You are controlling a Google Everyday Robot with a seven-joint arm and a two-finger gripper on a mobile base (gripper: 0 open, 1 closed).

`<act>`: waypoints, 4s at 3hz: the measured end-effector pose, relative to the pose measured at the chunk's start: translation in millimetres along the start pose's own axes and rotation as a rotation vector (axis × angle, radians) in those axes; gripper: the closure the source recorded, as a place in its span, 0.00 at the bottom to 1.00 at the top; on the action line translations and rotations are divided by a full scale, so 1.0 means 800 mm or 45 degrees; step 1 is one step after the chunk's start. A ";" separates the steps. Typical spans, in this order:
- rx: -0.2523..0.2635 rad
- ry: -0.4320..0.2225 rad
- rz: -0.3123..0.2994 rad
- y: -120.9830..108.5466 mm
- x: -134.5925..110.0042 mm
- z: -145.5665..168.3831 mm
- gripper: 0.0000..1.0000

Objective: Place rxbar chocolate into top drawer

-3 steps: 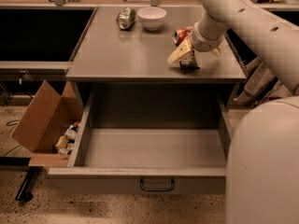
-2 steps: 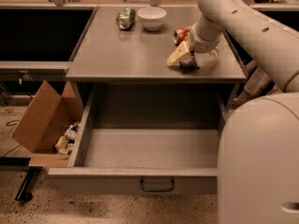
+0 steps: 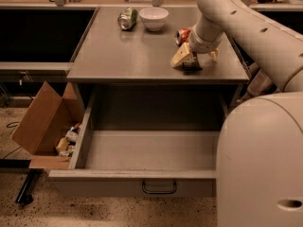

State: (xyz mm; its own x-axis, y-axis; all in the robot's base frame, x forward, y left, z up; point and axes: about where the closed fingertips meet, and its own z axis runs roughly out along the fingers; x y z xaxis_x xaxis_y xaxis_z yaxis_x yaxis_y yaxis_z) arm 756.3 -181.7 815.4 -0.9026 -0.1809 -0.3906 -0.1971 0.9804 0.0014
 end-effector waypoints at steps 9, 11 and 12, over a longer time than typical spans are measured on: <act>-0.253 -0.232 -0.639 0.092 0.057 -0.121 1.00; -0.381 -0.190 -1.057 0.153 0.183 -0.097 1.00; -0.389 -0.179 -1.097 0.156 0.192 -0.091 1.00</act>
Offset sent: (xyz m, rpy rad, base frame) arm -0.0093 0.0051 0.0162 0.0003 -0.0234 -0.0082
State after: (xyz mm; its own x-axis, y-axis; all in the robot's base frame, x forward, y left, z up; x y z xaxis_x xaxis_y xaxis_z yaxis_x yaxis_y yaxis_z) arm 565.4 -92.6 823.0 -0.3466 -0.8075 -0.4773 -0.8893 0.4447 -0.1066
